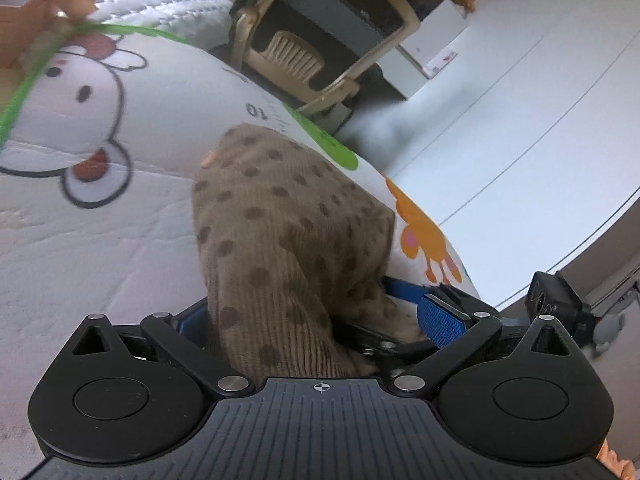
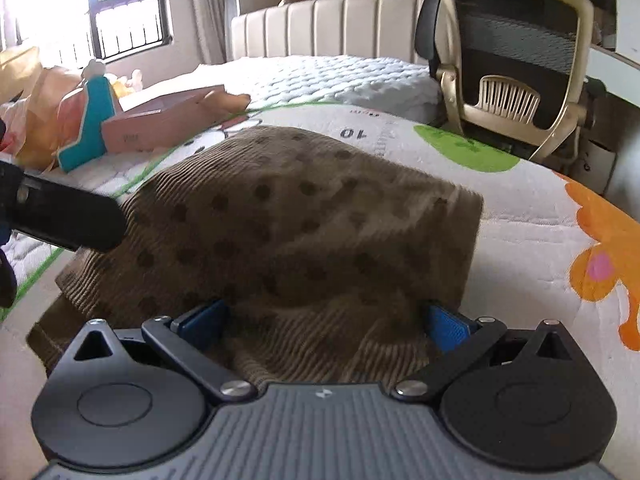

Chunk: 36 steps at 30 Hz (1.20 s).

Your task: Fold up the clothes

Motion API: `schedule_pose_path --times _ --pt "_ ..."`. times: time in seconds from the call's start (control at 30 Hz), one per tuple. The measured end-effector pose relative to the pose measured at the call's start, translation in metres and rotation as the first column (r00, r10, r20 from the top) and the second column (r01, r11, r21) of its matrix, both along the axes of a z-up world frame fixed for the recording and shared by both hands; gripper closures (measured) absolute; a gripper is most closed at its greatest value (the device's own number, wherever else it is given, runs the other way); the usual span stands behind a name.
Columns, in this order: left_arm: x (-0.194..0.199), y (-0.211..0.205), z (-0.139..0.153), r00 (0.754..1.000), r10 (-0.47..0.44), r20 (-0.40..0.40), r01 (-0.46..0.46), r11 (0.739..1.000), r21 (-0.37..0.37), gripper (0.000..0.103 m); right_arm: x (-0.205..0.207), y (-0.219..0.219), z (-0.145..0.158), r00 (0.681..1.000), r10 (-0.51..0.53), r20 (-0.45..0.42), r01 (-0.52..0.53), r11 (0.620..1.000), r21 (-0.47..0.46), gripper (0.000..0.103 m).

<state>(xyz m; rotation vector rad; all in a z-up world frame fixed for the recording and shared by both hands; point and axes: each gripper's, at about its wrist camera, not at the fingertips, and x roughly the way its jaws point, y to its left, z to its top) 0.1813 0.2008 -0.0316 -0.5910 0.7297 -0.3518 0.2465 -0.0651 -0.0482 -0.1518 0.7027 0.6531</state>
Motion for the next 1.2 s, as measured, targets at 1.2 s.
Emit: schedule_pose_path --times 1.2 --pt "-0.015 -0.019 -0.019 0.995 0.043 0.092 -0.075 0.922 0.381 0.000 0.043 0.031 0.047 0.937 -0.182 0.297 0.221 0.970 -0.102 0.000"
